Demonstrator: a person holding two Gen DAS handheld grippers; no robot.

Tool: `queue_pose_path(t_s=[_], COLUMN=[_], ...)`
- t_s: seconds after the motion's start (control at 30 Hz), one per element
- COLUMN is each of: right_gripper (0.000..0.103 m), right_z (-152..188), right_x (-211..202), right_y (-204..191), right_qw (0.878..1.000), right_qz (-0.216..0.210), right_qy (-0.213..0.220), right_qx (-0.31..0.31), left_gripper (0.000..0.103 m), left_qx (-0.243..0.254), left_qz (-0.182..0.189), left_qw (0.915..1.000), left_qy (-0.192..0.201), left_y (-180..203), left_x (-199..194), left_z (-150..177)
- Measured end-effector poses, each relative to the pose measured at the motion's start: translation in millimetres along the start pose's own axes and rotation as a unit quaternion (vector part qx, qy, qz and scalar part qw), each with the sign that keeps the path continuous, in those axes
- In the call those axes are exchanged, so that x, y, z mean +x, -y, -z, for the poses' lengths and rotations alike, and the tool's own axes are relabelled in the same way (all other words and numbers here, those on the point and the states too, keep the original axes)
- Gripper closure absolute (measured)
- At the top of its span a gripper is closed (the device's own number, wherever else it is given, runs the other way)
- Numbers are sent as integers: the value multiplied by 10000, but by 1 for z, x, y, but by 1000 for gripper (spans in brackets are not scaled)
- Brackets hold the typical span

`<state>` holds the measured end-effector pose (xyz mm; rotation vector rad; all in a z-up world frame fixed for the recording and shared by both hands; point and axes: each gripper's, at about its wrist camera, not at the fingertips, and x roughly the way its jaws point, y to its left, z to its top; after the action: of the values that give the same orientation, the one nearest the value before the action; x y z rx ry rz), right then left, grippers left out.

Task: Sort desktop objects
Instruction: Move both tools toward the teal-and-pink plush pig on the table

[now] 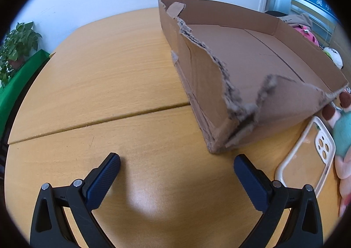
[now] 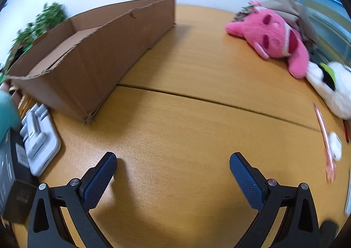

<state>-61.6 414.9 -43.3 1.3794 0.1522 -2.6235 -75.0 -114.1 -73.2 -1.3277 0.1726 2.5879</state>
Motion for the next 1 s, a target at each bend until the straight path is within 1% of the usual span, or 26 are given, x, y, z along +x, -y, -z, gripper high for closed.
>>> queue_pose_path(t_s=[0.07,0.1,0.13,0.2,0.23,0.27,0.3,0.33,0.37,0.4,0.43,0.47,0.5,0.53,0.57,0.63,0.67,0.73,0.8,0.87,0.9,0.93,0.97,1.0], right_gripper=[0,0,0,0,0,0,0,0,0,0,0,0,0,0,0,0,0,0,0,0,1,6,11,32], right_z=[-1,-1,3,14,21,28,33,39,43,44,45,46,46,45,44,41,42,45,47,51,53,54,55,55], right_x=[0,-1,-3,-13,-23,-34,-46,-62,-78,-90,-105,-121,-134,-145,-155,-166,-170,-173,-169,-168,-168,-169,-171,-173], right_y=[-1,-1,-2,-6,-14,-23,-32,-42,-52,-59,-68,-79,-90,-101,-113,-136,-144,-163,-176,-181,-184,-187,-191,-195], right_qw=[9994,9983,9972,9953,9953,9949,9939,9930,9932,9947,9962,9968,9966,9965,9969,9970,9962,9956,9951,9927,9919,9922,9929,9935], right_qz=[126,204,297,470,618,823,1004,1105,1056,883,666,533,491,438,289,-242,-382,-454,-634,-844,-872,-803,-671,-535], right_qy=[-271,-413,-481,-453,-330,-177,-19,155,273,313,363,472,601,696,728,728,780,822,734,770,814,850,896,941], right_qx=[200,343,496,715,667,562,465,397,397,435,435,372,267,152,42,-81,-83,16,198,396,443,443,404,346], left_gripper=[0,0,1,1,2,3,3,2,2,2,2,2,2,2,2,2,2,2,2,3,8,15,47,77], left_qx=[-13,-139,-275,-663,-803,-886,-927,-978,-1061,-1171,-1272,-1311,-1360,-1411,-1458,-1521,-1484,-1274,-1058,-827,-727,-666,-609,-565], left_qz=[11,-71,-157,-481,-830,-1316,-1867,-2249,-2661,-2923,-2826,-2575,-2017,-1500,-1243,-521,-362,-100,31,100,142,176,207,224], left_qw=[9998,9993,9989,9962,9931,9873,9777,9681,9544,9419,9407,9464,9588,9682,9719,9812,9839,9905,9936,9957,9963,9965,9968,9973], left_qy=[-202,-325,-341,-293,-200,-18,267,509,843,1173,1382,1444,1464,1422,1370,1071,927,518,406,400,445,475,475,414], left_y=[2,1,0,0,3,8,16,24,35,47,59,66,78,90,96,122,136,165,190,205,213,218,224,225], left_x=[1,-2,-4,-14,-21,-34,-53,-70,-91,-115,-135,-146,-160,-170,-174,-176,-171,-159,-150,-147,-148,-150,-151,-148], left_z=[2,3,7,17,22,27,34,39,44,49,51,51,50,48,49,45,36,34,34,39,42,48,50,51])
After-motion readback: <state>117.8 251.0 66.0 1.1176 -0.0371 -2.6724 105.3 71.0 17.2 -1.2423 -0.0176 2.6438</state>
